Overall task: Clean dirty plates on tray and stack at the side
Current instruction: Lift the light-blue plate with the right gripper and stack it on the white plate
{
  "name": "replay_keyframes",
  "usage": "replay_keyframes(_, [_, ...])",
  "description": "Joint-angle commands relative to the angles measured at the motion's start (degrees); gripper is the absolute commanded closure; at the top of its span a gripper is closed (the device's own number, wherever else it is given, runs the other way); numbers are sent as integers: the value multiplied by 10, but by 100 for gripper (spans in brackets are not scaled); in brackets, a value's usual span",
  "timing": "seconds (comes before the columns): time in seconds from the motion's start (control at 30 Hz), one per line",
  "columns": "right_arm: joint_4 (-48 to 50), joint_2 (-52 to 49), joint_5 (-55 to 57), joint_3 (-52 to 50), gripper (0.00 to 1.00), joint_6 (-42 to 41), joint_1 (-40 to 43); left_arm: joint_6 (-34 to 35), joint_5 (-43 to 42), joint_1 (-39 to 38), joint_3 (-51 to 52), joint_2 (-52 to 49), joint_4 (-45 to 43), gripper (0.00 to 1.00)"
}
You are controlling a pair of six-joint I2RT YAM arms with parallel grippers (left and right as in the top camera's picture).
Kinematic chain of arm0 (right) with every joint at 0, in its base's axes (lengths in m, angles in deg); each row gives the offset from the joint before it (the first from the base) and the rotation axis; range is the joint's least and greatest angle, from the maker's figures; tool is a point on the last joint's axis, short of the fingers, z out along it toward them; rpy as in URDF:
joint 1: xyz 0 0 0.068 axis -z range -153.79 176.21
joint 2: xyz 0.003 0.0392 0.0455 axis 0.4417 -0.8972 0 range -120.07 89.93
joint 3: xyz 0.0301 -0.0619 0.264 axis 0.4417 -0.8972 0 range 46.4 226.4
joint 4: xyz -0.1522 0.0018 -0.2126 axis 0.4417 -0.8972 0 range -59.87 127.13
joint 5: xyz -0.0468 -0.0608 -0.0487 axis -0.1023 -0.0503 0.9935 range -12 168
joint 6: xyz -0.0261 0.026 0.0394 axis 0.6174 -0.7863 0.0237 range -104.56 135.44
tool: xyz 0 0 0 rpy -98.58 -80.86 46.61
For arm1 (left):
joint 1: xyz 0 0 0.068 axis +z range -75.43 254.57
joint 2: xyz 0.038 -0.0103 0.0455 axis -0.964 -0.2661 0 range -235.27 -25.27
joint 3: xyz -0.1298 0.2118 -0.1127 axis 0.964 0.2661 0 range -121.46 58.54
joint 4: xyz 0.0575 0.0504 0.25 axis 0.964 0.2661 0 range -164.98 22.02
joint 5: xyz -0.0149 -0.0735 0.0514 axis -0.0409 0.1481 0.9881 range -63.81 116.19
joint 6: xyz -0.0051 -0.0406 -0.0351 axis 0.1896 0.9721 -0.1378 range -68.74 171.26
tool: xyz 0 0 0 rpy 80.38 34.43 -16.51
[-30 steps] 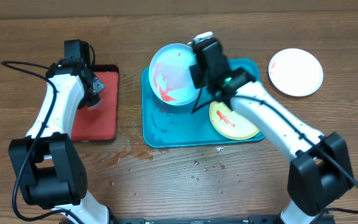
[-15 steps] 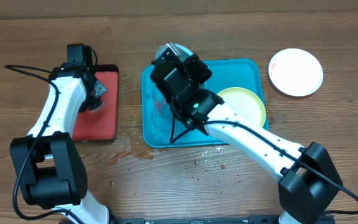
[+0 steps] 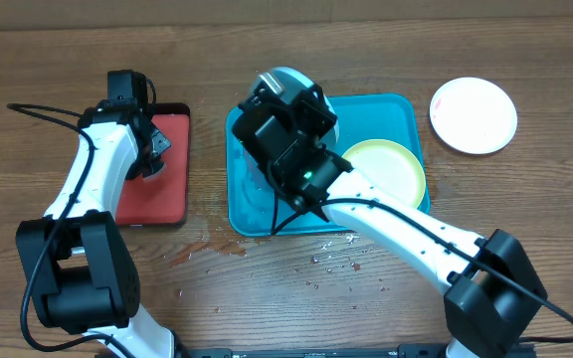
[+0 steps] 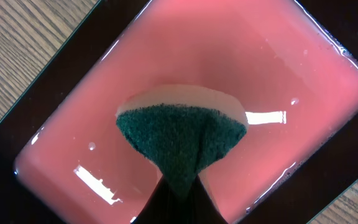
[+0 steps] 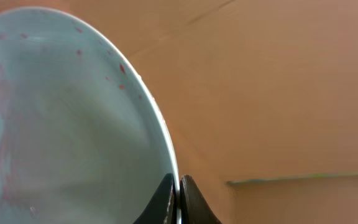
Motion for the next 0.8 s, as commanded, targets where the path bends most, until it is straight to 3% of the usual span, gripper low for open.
replay_keyframes(0.0, [-37,2,-193,-9,96,-76,36,6,12,-1,2,-5,0,96])
replay_keyframes(0.1, [-62,-3,-200,-17,96,-52,56,5,12,-1,2,-5,0,96])
replay_keyframes(0.23, [-23,13,44,-14,96,-91,48,5,12,-1,2,-5,1,96])
replay_keyframes(0.33, [39,29,97,-14,96,-91,52,6,12,-1,2,-5,0,96])
replay_keyframes(0.4, [43,32,15,-14,96,-92,65,6,10,-1,2,-5,0,96])
replay_keyframes(0.57, [-33,25,-327,-24,96,-93,130,5,10,-1,2,-5,0,96])
replay_keyframes(0.63, [-54,24,-393,-24,96,-189,179,5,10,-1,2,-5,0,96])
replay_keyframes(0.77, [-54,26,-412,-24,96,-388,270,5,10,-1,2,-5,-1,96])
